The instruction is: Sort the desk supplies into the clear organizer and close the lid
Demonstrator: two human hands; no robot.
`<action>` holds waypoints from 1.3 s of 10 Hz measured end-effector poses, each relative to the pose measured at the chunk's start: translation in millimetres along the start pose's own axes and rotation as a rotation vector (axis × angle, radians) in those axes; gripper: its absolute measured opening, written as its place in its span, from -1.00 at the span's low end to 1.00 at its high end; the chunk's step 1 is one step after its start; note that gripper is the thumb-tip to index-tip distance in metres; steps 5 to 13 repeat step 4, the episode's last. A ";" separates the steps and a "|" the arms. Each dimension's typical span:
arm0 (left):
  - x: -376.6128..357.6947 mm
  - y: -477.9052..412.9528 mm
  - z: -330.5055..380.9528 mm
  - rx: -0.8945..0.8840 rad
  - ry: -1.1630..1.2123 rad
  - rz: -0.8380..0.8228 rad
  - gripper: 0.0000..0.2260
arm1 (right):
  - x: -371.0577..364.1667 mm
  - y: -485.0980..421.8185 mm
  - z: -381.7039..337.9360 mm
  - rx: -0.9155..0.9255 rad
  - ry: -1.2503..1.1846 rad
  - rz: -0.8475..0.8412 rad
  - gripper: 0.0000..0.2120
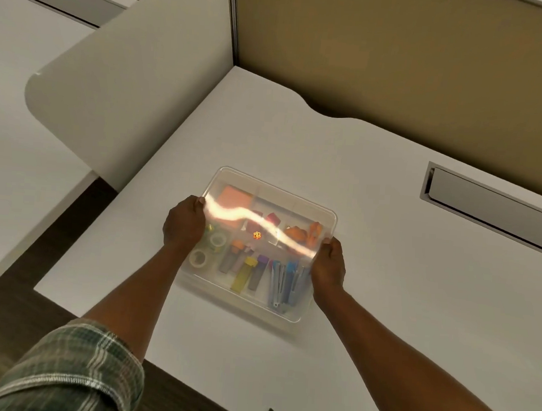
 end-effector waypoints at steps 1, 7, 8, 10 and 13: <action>0.5 -0.1 -0.2 -0.001 -0.014 -0.001 -0.68 | 1.1 -1.8 -2.8 0.032 0.027 -0.030 -0.66; 17.5 16.7 21.2 -0.018 -0.187 0.092 -0.58 | 48.2 -7.5 -2.3 0.174 0.416 -0.162 -0.41; 17.5 16.7 21.2 -0.018 -0.187 0.092 -0.58 | 48.2 -7.5 -2.3 0.174 0.416 -0.162 -0.41; 17.5 16.7 21.2 -0.018 -0.187 0.092 -0.58 | 48.2 -7.5 -2.3 0.174 0.416 -0.162 -0.41; 17.5 16.7 21.2 -0.018 -0.187 0.092 -0.58 | 48.2 -7.5 -2.3 0.174 0.416 -0.162 -0.41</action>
Point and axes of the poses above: each hand's wrist, its own y-axis away from the middle knuckle, its own x-axis out of the back of the hand, z = x × y, the point moved 10 cm from there along -y, towards the middle knuckle, and after that the axes turned 1 degree about -y, right-handed, at the moved point
